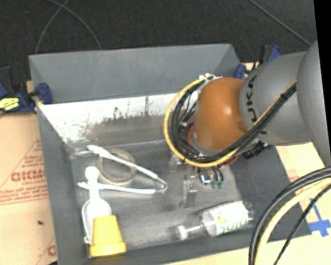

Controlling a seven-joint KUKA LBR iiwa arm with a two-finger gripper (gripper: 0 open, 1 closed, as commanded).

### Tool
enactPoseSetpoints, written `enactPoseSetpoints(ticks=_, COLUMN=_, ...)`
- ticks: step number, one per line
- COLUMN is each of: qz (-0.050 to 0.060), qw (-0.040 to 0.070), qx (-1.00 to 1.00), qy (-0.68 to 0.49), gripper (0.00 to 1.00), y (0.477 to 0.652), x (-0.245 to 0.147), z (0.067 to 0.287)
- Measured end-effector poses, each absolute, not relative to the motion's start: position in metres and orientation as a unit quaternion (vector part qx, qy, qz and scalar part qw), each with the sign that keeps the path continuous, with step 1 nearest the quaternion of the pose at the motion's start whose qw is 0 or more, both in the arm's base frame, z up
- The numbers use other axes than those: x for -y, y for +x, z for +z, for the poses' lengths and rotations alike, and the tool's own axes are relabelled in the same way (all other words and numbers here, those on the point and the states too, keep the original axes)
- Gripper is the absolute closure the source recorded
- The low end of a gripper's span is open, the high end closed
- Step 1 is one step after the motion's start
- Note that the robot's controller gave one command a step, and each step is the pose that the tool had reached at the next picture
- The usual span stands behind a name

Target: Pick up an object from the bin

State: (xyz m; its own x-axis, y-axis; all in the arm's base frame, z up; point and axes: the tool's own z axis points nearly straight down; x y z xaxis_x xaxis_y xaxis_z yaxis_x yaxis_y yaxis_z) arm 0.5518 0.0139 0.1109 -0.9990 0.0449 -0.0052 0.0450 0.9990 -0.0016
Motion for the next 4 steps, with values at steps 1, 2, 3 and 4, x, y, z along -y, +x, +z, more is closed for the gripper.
enactPoseSetpoints(ticks=1, qz=0.003, qw=0.003, qx=-0.997, qy=0.073, gripper=0.0, y=0.577, x=-0.141, z=0.102)
enactPoseSetpoints(ticks=2, qz=-0.002, qw=0.005, qx=-0.999, qy=0.036, gripper=0.0, y=0.595, x=-0.18, z=0.071)
enactPoseSetpoints(ticks=3, qz=0.005, qw=0.007, qx=-0.988, qy=0.153, gripper=1.0, y=0.596, x=-0.159, z=0.071)
enactPoseSetpoints(ticks=4, qz=0.005, qw=0.007, qx=-0.988, qy=0.153, gripper=1.0, y=0.596, x=-0.159, z=0.072)
